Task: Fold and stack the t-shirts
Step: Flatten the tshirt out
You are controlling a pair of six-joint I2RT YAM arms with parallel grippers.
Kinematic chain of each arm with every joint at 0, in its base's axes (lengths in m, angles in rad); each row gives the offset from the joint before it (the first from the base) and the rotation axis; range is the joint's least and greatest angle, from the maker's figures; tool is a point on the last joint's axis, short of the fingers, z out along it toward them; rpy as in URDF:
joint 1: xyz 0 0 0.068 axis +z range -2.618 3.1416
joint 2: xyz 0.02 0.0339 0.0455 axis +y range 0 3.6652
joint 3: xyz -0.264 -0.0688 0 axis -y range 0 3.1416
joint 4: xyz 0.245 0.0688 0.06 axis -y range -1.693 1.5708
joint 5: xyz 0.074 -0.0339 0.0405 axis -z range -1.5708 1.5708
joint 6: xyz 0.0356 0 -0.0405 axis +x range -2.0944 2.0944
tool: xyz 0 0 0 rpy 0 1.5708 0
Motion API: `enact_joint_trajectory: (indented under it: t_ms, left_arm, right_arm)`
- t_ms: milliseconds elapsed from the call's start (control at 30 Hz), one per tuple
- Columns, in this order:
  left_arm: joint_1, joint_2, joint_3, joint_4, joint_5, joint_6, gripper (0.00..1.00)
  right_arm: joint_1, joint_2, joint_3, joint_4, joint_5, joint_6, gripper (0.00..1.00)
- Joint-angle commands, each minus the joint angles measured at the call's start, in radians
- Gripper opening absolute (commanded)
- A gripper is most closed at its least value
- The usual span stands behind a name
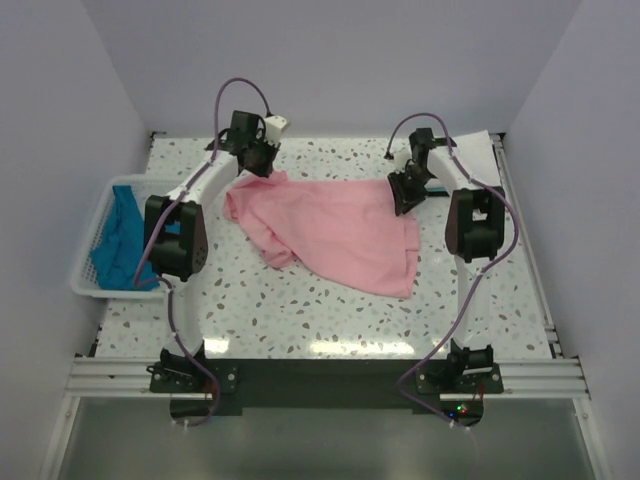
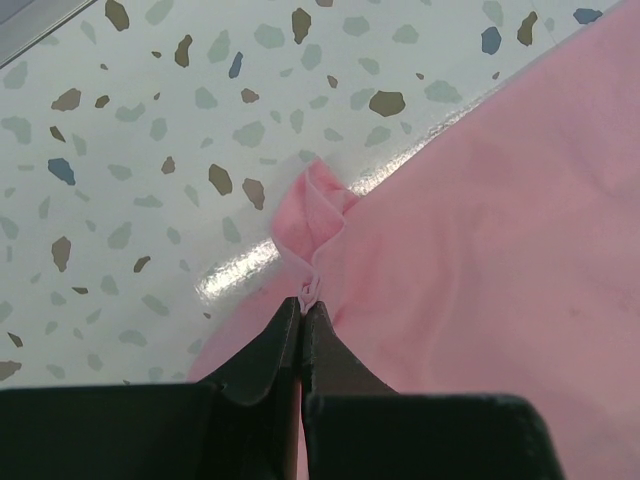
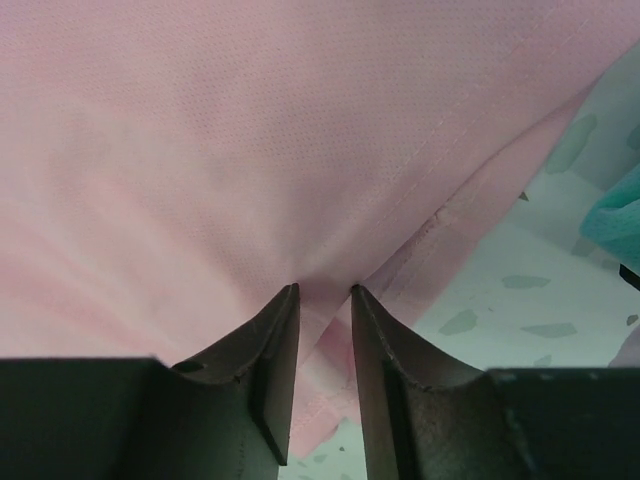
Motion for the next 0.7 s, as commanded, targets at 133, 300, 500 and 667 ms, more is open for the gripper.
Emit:
enact_joint_trajectory:
  t_ms: [133,300,500,667]
  left_arm:
    - [0.005,0.008,0.042,0.007,-0.007,0.016,0.0]
    - [0.003,-0.004,0.036,0.01,-0.007,0.019,0.0]
    - [0.003,-0.032,-0.001,0.027,-0.002,0.016,0.0]
    - [0.003,-0.064,-0.028,0.03,-0.008,0.024,0.0]
  right_arm:
    - [0.006,-0.086,0.01,-0.019,-0.054,0.012,0.08]
    - [0.005,-0.196,-0.032,-0.068,-0.104,-0.028,0.0]
    - [0.006,-0.4,-0.216,-0.071,-0.113,-0.114,0.0]
    - [0.005,-0.471,-0.333,-0.132,-0.132,-0.166,0.0]
